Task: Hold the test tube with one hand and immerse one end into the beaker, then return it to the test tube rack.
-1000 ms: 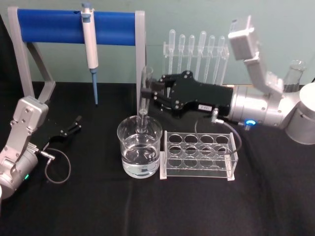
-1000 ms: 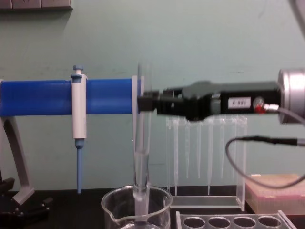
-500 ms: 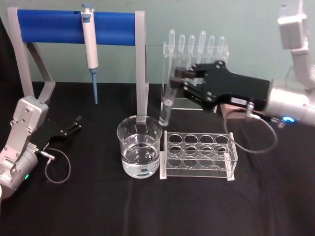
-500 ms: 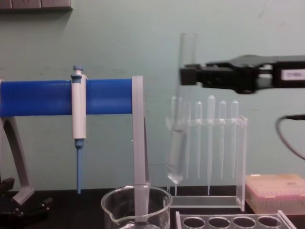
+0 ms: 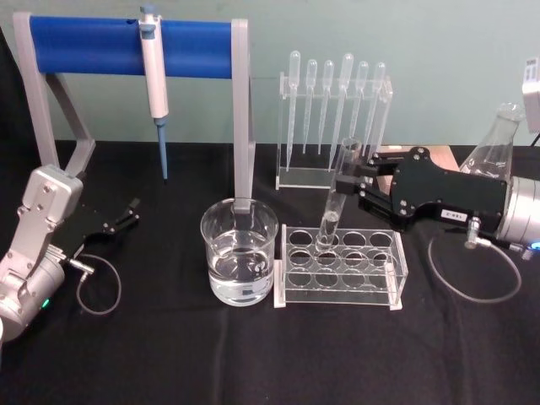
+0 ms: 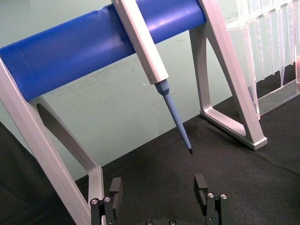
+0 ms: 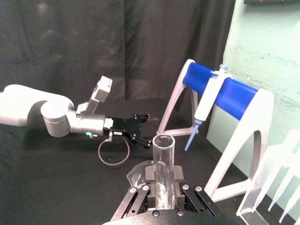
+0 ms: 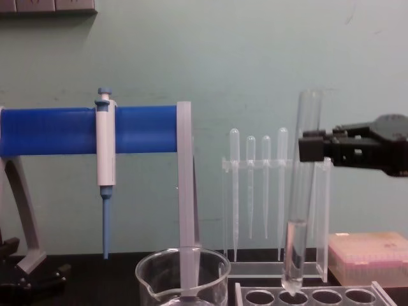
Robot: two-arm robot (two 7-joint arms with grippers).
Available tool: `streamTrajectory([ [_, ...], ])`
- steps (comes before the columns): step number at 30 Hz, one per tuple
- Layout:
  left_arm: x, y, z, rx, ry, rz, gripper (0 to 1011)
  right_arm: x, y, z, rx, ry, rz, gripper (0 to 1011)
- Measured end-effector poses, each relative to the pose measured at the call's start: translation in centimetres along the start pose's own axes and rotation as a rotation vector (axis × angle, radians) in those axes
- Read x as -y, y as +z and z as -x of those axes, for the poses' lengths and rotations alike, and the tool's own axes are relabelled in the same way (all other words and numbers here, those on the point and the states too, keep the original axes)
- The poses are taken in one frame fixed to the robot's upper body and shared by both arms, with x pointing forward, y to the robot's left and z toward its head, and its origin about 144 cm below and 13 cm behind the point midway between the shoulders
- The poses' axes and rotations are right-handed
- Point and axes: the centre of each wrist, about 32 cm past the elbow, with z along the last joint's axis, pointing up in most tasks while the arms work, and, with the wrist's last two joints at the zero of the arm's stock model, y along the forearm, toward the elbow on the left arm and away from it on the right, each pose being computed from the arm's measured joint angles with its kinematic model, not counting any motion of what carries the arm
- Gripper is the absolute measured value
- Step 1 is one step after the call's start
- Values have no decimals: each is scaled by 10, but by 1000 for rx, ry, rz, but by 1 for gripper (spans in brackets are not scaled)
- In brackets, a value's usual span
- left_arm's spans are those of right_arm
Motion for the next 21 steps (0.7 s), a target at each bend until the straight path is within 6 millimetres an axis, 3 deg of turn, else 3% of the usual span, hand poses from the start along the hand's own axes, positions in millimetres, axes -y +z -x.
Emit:
streamTrajectory([
  [21,0,0,0,0,0,0,1000,-4,-29,-2,-20,-39,35,218],
])
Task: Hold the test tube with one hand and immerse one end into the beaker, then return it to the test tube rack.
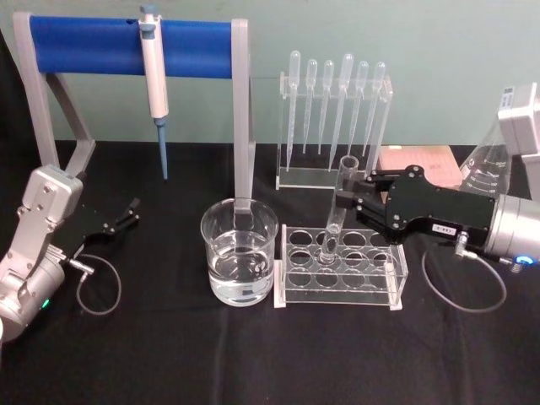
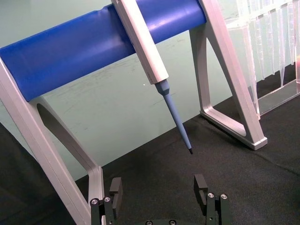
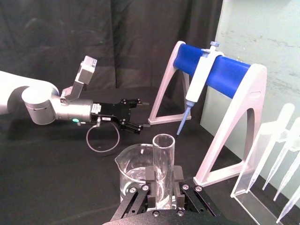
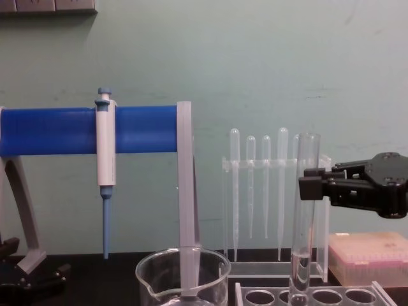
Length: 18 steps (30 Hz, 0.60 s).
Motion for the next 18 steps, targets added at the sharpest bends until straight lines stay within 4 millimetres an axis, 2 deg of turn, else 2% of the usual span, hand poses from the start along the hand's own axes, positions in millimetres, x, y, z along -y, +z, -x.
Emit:
streamTrajectory([
  [18,0,0,0,0,0,0,1000,-4,-18,2,10,-27,32,218],
])
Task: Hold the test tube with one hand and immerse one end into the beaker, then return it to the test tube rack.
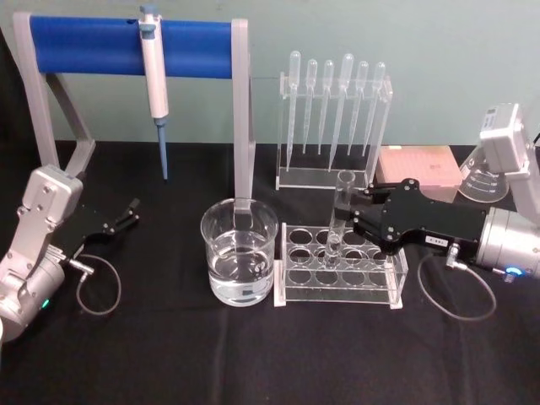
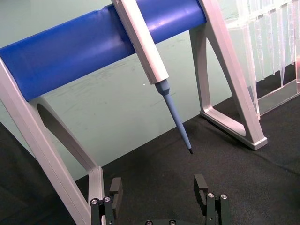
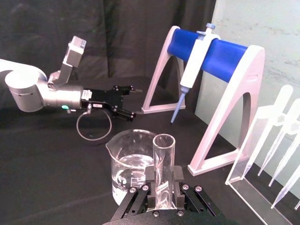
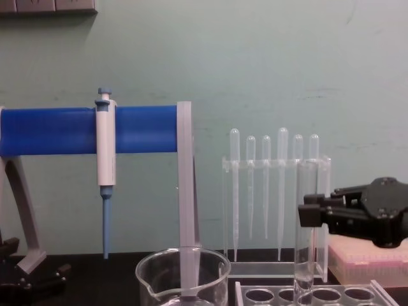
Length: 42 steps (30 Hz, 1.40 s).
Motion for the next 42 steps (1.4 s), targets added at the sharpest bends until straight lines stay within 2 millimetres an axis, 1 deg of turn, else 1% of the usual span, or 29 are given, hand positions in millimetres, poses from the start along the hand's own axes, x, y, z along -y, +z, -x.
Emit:
streamTrajectory([
  [10,0,0,0,0,0,0,1000,-6,-17,5,-8,5,-1,218],
  [14,0,0,0,0,0,0,1000,-6,-20,6,-10,6,-1,218],
  [27,0,0,0,0,0,0,1000,-6,-28,9,-21,-1,-2,218],
  [42,0,0,0,0,0,0,1000,-6,-30,10,-26,-1,-3,218],
])
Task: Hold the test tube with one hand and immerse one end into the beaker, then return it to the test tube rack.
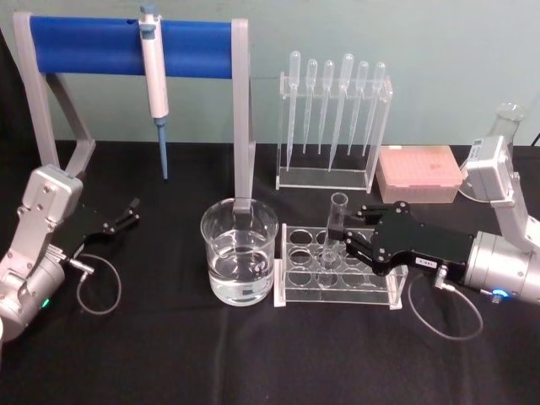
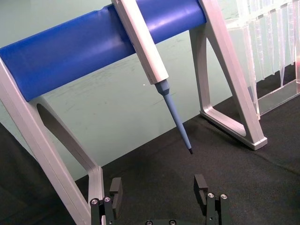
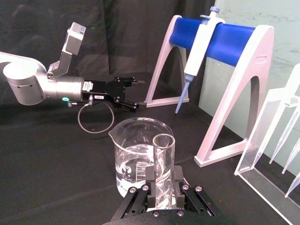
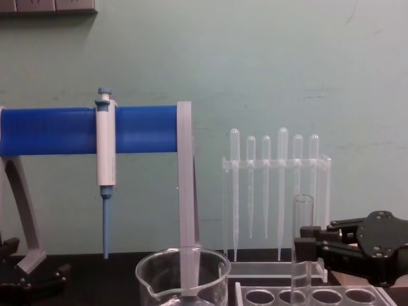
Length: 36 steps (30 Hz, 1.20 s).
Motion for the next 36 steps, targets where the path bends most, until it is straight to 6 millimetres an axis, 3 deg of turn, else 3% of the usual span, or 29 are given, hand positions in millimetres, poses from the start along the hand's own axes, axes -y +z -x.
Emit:
streamTrajectory([
  [7,0,0,0,0,0,0,1000,0,0,0,0,0,-1,256],
  [29,0,0,0,0,0,0,1000,1,9,1,10,1,-39,941],
  [32,0,0,0,0,0,0,1000,4,14,1,11,-1,-61,1002],
  [36,0,0,0,0,0,0,1000,7,19,1,4,-10,-89,1002],
])
